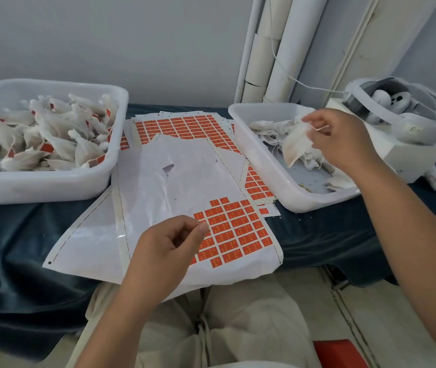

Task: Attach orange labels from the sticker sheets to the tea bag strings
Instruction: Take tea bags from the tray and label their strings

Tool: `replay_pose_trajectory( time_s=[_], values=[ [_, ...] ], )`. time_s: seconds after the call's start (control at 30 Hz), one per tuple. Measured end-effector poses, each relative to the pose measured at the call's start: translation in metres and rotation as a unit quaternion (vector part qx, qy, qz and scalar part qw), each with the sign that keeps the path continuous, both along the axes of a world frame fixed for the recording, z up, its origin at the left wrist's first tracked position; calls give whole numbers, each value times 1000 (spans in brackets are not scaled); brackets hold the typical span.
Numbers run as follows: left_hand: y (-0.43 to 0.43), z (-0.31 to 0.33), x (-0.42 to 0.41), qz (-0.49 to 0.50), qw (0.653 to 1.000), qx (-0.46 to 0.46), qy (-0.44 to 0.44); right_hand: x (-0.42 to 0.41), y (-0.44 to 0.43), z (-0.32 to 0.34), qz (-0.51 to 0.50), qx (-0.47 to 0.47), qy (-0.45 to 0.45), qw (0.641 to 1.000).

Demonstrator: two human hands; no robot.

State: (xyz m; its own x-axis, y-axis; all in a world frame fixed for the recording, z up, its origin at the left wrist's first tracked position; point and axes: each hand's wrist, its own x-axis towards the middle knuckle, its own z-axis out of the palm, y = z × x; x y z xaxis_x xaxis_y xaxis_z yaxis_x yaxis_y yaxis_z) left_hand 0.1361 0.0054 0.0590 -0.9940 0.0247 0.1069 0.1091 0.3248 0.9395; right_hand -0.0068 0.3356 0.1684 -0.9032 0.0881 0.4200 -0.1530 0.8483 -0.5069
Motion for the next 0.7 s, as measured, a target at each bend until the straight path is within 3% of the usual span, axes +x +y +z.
replay_pose_trajectory(
  time_s=[0.13, 0.3, 0.43, 0.57, 0.7],
  values=[
    [3, 8, 4, 16, 999, 19, 25, 45, -51, 5, 91, 73, 54, 992],
    [6, 11, 6, 24, 997, 40, 61, 96, -114, -16, 247, 147, -65, 956],
    [2, 11, 8, -51, 995, 81, 30, 119, -139, -49, 345, 17, -114, 932],
    [3, 13, 8, -36, 995, 90, 30, 125, -143, -73, 287, -129, -67, 947],
    [6, 10, 8, -44, 995, 83, 14, 129, -141, -84, 249, -210, -32, 945]
  ],
)
